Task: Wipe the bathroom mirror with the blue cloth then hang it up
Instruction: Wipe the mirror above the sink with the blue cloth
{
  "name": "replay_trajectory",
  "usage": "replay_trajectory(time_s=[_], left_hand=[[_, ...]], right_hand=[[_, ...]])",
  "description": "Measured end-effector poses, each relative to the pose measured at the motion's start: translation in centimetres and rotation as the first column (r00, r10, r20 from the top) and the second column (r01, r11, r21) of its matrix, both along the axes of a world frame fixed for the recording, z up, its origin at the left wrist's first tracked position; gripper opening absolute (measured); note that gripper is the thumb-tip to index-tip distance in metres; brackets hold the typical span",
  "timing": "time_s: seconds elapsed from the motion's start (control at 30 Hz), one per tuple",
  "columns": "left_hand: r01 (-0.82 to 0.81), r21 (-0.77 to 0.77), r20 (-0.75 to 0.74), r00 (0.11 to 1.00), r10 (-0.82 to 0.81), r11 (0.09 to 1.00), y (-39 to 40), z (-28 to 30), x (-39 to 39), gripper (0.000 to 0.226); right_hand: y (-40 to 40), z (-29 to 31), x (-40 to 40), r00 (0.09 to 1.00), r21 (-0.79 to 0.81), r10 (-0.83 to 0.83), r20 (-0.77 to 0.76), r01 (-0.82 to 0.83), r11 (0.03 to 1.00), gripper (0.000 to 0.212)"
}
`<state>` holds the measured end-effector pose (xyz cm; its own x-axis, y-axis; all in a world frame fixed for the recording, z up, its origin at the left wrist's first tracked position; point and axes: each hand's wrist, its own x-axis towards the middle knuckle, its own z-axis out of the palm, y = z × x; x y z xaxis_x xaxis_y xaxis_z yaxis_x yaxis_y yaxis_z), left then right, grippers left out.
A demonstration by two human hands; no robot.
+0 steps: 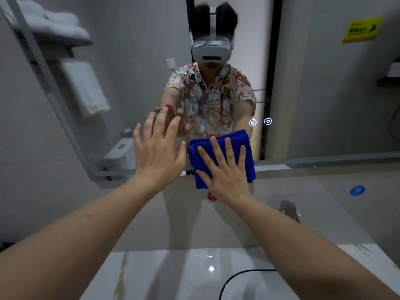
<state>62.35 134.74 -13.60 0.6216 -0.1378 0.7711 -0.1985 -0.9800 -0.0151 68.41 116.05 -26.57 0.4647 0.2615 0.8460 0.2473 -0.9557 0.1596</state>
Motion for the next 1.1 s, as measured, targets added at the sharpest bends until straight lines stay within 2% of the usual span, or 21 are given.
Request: replay_trajectory(time_s=[0.27,0.4,0.67,0.97,1.1], left_hand=[[-0.029,-0.018,-0.006,1.000,0.029,0.999,1.0,-0.9,-0.1,0.061],[-0.068,-0.020,-0.038,0.997,0.067,0.998,3.5,-1.9,-0.6,0.062],[-0.170,-0.056,-0.087,0.983,0.164,0.984,10.3,-3.2,-0.9,0.061],[-0.212,-0.078,-0.091,0.975,0.204,0.974,17.2,-4.5,-1.2,0.060],[-0.243,-0.084,-0.089,0.968,0.235,0.967,20.7,-5.0,-1.6,0.061]], right_hand=[[0.1,-0.2,0.3,1.000,-0.037,0.016,0.006,-0.016,0.999,0.077],[3.0,-0.8,0.5,0.998,-0.096,0.062,0.006,-0.061,0.994,0.077],[9.0,-0.9,1.0,0.994,-0.107,0.102,0.045,-0.097,0.989,0.075],[16.3,-0.7,1.4,0.991,-0.165,0.133,-0.017,-0.134,0.977,0.077],[19.5,-0.8,1.6,0.990,-0.196,0.141,0.002,-0.138,0.971,0.077]])
